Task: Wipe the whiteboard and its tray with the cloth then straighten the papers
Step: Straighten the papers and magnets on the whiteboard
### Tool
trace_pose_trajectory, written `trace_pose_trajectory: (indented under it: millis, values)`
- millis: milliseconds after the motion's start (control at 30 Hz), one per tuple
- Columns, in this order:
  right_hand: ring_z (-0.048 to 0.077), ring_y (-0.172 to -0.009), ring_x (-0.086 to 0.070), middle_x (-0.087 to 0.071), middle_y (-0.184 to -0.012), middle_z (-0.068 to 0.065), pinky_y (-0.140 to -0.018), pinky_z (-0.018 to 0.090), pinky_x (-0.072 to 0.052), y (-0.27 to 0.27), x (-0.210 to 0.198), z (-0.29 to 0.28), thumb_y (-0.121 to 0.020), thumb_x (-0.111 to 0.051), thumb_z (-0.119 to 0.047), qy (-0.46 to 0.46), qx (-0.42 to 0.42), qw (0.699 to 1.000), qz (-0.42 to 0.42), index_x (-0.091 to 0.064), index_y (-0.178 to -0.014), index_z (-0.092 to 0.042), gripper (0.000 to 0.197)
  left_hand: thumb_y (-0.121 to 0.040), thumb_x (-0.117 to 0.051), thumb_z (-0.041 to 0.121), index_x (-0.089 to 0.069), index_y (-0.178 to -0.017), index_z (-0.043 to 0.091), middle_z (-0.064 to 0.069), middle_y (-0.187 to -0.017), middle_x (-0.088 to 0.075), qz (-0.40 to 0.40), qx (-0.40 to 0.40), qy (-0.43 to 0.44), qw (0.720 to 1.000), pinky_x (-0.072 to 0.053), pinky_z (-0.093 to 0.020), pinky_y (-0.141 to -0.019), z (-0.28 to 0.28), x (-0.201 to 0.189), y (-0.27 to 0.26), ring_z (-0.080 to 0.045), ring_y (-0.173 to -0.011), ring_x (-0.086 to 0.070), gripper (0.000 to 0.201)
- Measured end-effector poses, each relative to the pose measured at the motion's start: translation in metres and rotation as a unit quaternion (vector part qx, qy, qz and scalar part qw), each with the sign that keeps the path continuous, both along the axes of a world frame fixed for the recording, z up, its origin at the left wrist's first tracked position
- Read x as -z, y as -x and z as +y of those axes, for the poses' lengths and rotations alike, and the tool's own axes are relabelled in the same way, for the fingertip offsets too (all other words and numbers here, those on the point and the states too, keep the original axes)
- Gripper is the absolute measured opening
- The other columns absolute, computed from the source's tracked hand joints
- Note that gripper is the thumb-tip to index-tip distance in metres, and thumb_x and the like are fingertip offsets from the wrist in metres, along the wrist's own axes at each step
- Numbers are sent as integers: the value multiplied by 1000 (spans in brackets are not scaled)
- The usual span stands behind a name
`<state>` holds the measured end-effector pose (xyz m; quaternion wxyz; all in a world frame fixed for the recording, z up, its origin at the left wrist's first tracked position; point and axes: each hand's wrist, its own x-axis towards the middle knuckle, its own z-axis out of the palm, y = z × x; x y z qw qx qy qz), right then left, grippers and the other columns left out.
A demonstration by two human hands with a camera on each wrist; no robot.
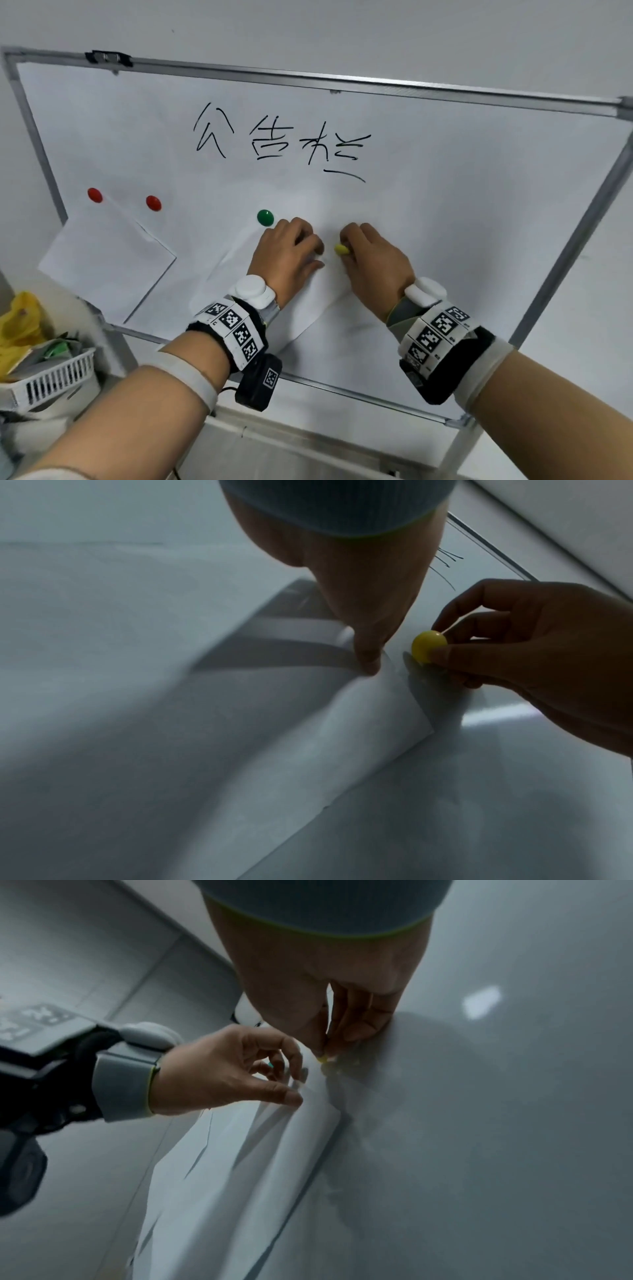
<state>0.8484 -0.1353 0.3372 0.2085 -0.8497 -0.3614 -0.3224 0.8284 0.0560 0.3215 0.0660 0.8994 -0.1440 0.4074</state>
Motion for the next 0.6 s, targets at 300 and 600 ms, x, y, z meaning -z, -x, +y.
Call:
trace_pose_trajectory:
  millis: [300, 600]
  values:
    - [23, -69, -52, -54, -98, -3, -57, 44, -53, 4, 12, -14, -103, -50, -26, -101, -1, 994, 29, -55, -102, -18, 9, -89, -66, 33, -65, -84, 19, 3, -83, -62, -6, 33, 30, 999, -45, -38, -69, -3, -10, -7, -22, -78, -54, 15]
    - [28, -68, -53, -55, -95, 1, -52, 40, -52, 4, 2, -6, -103, -47, -26, -70, 39, 997, 8, -55, -101, -17, 12, -89, -65, 34, -65, -84, 21, 6, -85, -60, -29, 43, 128, 990, -45, -33, -65, -16, -18, -12, -17, -79, -53, 15]
